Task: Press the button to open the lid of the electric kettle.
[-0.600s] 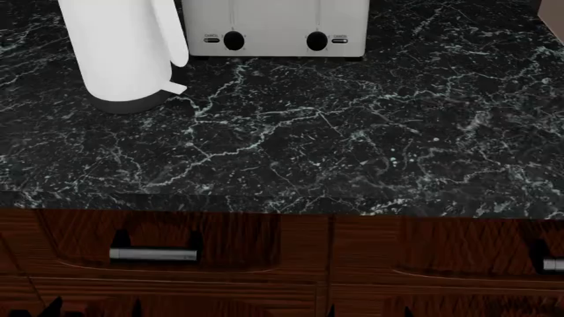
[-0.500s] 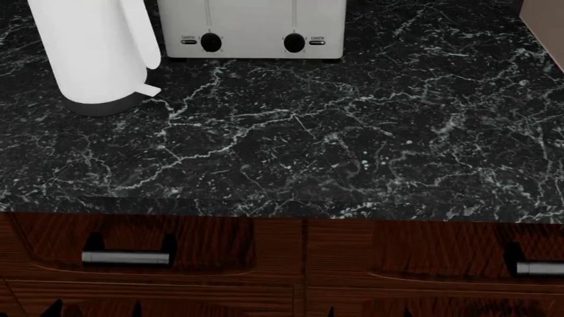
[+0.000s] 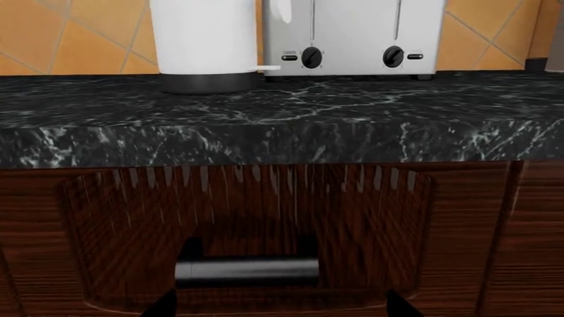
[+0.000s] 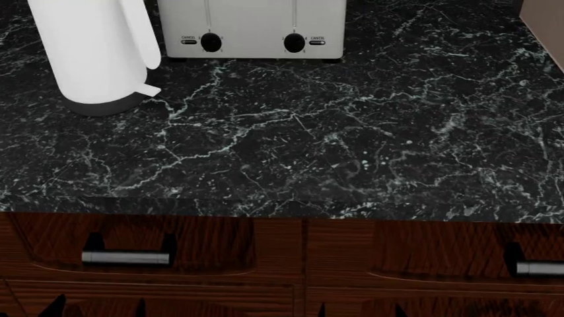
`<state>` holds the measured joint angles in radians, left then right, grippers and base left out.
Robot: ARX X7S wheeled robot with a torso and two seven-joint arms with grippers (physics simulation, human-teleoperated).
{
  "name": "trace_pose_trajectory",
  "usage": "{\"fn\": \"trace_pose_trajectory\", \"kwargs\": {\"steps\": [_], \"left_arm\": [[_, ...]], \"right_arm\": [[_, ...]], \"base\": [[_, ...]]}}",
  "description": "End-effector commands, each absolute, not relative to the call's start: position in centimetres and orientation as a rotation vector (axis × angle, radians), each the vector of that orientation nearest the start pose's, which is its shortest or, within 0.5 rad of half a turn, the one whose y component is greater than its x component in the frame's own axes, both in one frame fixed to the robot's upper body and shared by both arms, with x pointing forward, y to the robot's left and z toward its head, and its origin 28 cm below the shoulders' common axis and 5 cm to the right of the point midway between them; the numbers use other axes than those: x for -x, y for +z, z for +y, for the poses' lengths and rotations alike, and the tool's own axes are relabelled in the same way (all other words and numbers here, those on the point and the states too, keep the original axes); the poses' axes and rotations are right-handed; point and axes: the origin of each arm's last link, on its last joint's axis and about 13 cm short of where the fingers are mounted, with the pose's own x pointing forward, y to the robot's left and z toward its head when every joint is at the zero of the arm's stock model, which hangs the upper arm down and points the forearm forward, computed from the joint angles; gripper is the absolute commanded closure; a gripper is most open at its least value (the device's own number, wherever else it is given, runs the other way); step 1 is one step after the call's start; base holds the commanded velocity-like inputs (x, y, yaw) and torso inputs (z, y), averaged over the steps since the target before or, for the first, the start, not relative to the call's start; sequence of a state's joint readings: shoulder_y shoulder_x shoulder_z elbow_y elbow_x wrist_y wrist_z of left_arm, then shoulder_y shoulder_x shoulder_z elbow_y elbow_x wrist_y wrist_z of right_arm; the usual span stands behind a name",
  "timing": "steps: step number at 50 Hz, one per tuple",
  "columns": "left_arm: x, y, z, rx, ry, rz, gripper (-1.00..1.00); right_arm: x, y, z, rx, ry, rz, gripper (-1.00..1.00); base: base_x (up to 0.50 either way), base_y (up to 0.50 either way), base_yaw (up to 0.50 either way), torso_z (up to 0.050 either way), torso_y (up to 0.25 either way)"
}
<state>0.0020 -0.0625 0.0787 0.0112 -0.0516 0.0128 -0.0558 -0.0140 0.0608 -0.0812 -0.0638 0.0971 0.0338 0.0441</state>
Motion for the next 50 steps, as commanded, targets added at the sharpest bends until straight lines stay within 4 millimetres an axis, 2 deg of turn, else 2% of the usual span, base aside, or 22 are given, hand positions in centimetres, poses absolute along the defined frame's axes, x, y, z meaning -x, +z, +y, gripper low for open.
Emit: {"fn": "trace_pose_trajectory", "kwargs": {"steps": [1,33,50], "left_arm": [[-21.05,1.34,20.52,0.0,0.0,0.001,-1.0],[-20.66,1.23,20.49,-0.008,0.024,0.034,-1.0],[-21.06,0.77,20.62,-0.007,0.026,0.031,-1.0]], "right_arm": [[-21.05,1.34,-9.66,0.0,-0.009,-0.002,-1.0],[-21.13,1.29,-9.67,0.043,-0.009,0.006,-1.0],[-21.25,1.36,-9.69,0.044,-0.014,0.005,-1.0]], "base": [[0.0,0.0,0.0,0.0,0.0],[0.0,0.0,0.0,0.0,0.0],[0.0,0.0,0.0,0.049,0.067]]}}
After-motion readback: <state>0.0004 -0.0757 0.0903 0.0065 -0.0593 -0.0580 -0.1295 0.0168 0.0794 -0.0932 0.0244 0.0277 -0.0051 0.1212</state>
